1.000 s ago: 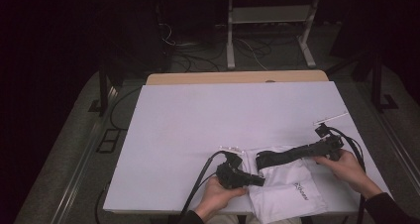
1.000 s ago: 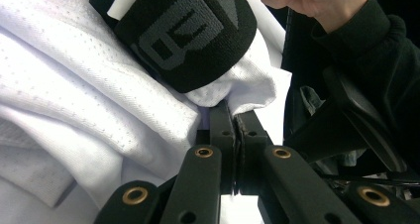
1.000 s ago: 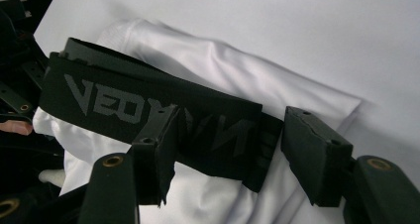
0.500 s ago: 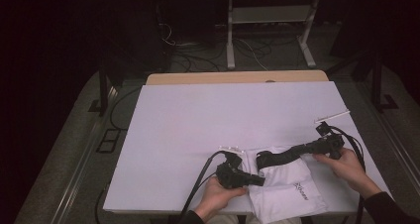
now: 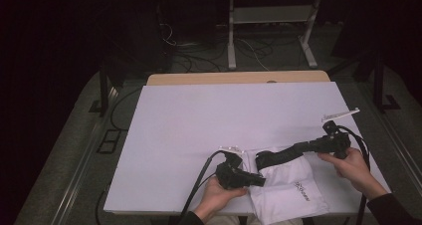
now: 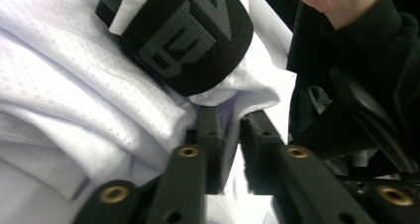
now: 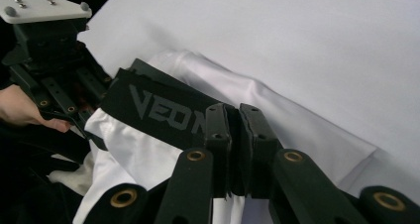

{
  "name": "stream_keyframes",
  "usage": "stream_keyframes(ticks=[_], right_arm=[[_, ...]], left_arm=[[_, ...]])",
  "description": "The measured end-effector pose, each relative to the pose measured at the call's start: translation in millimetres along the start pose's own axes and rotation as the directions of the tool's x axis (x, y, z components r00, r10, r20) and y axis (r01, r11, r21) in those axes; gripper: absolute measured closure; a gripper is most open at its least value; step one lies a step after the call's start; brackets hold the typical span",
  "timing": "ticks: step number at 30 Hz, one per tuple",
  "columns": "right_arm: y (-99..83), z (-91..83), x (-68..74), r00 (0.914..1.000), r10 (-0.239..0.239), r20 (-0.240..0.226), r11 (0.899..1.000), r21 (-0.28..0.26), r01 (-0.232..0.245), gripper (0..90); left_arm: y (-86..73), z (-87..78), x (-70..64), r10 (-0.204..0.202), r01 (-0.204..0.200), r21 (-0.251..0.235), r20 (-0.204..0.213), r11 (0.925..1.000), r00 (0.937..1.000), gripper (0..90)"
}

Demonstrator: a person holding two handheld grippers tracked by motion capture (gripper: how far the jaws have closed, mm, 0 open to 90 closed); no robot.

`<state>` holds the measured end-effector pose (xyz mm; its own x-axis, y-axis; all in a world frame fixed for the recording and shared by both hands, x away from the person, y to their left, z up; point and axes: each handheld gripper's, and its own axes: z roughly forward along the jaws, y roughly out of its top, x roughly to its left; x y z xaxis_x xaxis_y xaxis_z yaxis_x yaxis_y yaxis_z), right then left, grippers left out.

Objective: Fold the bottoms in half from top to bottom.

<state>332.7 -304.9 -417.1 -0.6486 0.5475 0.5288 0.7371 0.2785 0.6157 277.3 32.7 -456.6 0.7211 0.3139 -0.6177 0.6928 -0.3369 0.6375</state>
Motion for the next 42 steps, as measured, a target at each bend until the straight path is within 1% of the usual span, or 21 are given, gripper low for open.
stream_keyframes(ticks=[1,3,5,7,9,12,14,21,31,37,39,42], right_arm=[[-0.3,-1.4,0.3,1.0000,0.001,-0.002,1.000,-0.003,-0.001,81.6],[-1.0,-3.5,0.2,1.0000,-0.003,-0.008,1.000,-0.013,0.003,81.6],[-1.8,-5.2,0.7,0.9999,-0.001,-0.011,1.000,-0.016,0.001,81.6],[-2.4,-6.4,1.5,0.9999,-0.005,-0.012,1.000,-0.019,0.004,81.6],[-2.7,-7.5,2.6,0.9997,-0.008,-0.022,1.000,-0.022,0.008,81.5],[-3.6,-8.7,5.1,0.9994,-0.016,-0.031,1.000,-0.022,0.015,81.5],[-4.1,-9.4,7.0,0.9992,-0.021,-0.033,1.000,-0.023,0.020,81.6],[-7.4,-11.7,9.6,0.9989,-0.025,-0.041,0.999,-0.020,0.025,81.5],[-15.7,-16.4,16.6,0.9966,-0.040,-0.072,0.999,0.003,0.040,81.4],[-22.8,-17.5,20.0,0.9938,-0.055,-0.096,0.997,0.047,0.060,81.3],[-25.2,-17.2,21.2,0.9928,-0.063,-0.102,0.995,0.068,0.070,81.1],[-29.1,-16.5,25.1,0.9893,-0.079,-0.123,0.990,0.105,0.092,80.8]], left_arm=[[0.2,-1.5,-1.4,0.011,-0.011,-0.012,-0.006,0.9999,0.9999,68.0],[1.5,-4.6,-5.0,0.038,-0.038,-0.019,-0.021,0.9991,0.9991,61.0],[2.6,-6.9,-7.9,0.051,-0.052,-0.027,-0.039,0.9983,0.9979,51.9],[4.3,-9.3,-9.9,0.065,-0.066,-0.026,-0.047,0.9975,0.9968,47.7],[6.2,-11.5,-11.1,0.075,-0.078,-0.027,-0.072,0.9966,0.9945,43.2],[8.2,-15.7,-10.9,0.071,-0.075,-0.051,-0.072,0.9959,0.9948,38.5],[9.5,-18.1,-10.4,0.075,-0.079,-0.058,-0.072,0.9952,0.9946,36.2],[12.7,-22.9,-8.6,0.076,-0.083,-0.076,-0.088,0.9937,0.9932,34.3],[16.9,-26.7,-4.9,0.078,-0.087,-0.087,-0.108,0.9924,0.9911,31.4],[19.0,-28.5,-0.9,0.063,-0.076,-0.106,-0.121,0.9915,0.9907,30.8],[20.2,-29.0,0.0,0.062,-0.076,-0.111,-0.124,0.9909,0.9904,30.5],[22.4,-30.9,1.7,0.061,-0.076,-0.116,-0.130,0.9904,0.9896,29.6]])
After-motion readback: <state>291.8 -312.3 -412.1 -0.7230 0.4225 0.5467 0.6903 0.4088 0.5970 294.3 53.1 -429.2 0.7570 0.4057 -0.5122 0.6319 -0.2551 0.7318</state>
